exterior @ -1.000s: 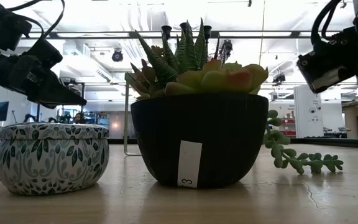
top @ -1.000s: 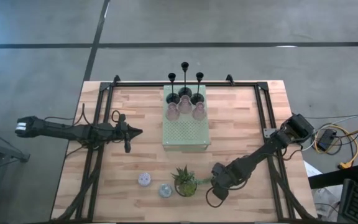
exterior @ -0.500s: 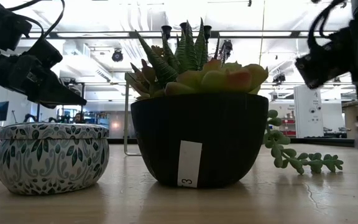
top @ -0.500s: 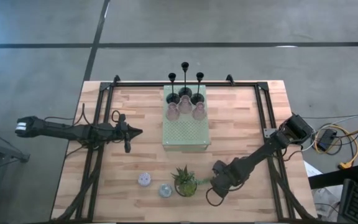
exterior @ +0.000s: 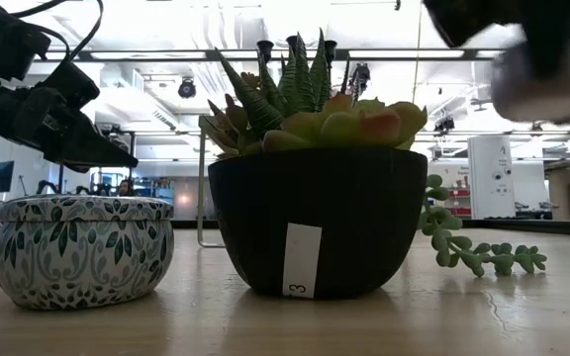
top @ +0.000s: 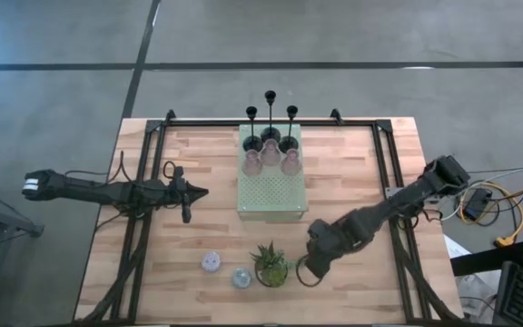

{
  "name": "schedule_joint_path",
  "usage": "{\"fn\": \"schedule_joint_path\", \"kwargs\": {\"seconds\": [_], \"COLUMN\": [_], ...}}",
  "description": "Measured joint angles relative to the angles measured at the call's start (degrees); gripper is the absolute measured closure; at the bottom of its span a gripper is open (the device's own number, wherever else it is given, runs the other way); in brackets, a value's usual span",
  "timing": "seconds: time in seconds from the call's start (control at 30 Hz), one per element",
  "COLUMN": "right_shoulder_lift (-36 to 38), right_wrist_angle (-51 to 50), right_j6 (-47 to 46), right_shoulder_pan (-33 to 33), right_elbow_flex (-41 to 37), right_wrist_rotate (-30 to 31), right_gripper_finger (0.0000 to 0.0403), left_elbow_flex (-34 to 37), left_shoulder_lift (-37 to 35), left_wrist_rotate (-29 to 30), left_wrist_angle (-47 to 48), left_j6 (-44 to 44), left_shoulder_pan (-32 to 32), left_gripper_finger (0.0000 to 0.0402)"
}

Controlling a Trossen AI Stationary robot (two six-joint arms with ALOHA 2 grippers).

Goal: Pick & Place candle stick holders
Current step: Put the pink patterned scented candle on the shelf

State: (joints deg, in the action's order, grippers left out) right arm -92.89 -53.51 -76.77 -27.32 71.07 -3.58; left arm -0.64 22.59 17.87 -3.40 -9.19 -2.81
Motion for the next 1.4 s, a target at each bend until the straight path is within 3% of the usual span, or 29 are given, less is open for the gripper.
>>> {"fn": "schedule_joint_path", "kwargs": {"seconds": [0.13,0.33,0.67,1.3,1.4], "right_shoulder_lift": [2.0,1.8,-1.0,-5.9,-5.9], "right_wrist_angle": [-0.7,-1.1,-9.5,-7.5,-7.4], "right_j6": [-0.2,8.3,10.8,15.3,15.9], "right_shoulder_pan": [5.0,11.5,19.3,25.9,25.9], "right_elbow_flex": [3.0,8.2,15.2,15.9,15.9], "right_wrist_rotate": [0.3,0.5,0.6,3.4,3.6], "right_gripper_finger": [0.0115,0.0115,0.0115,0.0115,0.0098], "left_elbow_flex": [0.0,0.0,0.0,0.0,0.0], "left_shoulder_lift": [0.0,0.0,0.0,0.0,0.0], "left_wrist_rotate": [0.0,0.0,0.0,0.0,0.0], "left_wrist_angle": [0.0,0.0,0.0,0.0,0.0], "left_j6": [0.0,0.0,0.0,0.0,0.0], "left_shoulder_pan": [0.0,0.0,0.0,0.0,0.0], "left_gripper_finger": [0.0371,0.0371,0.0371,0.0371,0.0371]}}
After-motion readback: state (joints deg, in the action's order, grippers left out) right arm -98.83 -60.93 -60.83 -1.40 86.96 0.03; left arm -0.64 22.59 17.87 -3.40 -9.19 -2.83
